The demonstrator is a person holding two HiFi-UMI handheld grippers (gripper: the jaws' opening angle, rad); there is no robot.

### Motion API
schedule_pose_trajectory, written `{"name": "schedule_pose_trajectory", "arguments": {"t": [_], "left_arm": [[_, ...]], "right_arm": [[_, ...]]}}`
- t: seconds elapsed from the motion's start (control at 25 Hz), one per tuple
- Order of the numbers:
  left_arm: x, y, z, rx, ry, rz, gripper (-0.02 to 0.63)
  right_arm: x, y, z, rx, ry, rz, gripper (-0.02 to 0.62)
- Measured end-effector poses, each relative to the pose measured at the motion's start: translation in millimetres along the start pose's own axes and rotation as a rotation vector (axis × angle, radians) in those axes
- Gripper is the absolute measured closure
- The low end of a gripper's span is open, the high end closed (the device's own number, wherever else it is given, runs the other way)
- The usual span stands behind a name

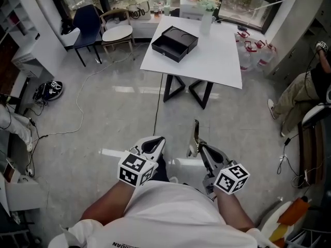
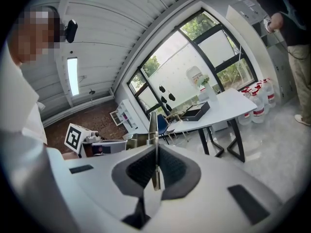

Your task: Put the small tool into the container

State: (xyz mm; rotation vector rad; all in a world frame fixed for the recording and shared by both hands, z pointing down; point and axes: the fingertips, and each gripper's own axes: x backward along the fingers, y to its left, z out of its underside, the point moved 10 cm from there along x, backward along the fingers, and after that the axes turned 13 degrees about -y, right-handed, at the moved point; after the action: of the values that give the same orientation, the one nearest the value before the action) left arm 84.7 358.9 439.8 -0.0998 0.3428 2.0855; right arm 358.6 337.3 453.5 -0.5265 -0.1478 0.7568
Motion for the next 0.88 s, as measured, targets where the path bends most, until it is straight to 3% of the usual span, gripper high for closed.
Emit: {"name": "schedule_pose_trajectory", "arguments": {"t": [0.28, 0.88], "left_arm": [[-34, 51, -14, 0.008, 0.002, -0.018, 0.597], [-118, 190, -87, -0.02, -0.051, 0.02, 0.597]], "right_arm": [[-59, -23, -15, 0.005, 0.018, -0.006, 0.584], [-219, -44, -71, 0.043, -0.003, -0.003, 0.584]]}}
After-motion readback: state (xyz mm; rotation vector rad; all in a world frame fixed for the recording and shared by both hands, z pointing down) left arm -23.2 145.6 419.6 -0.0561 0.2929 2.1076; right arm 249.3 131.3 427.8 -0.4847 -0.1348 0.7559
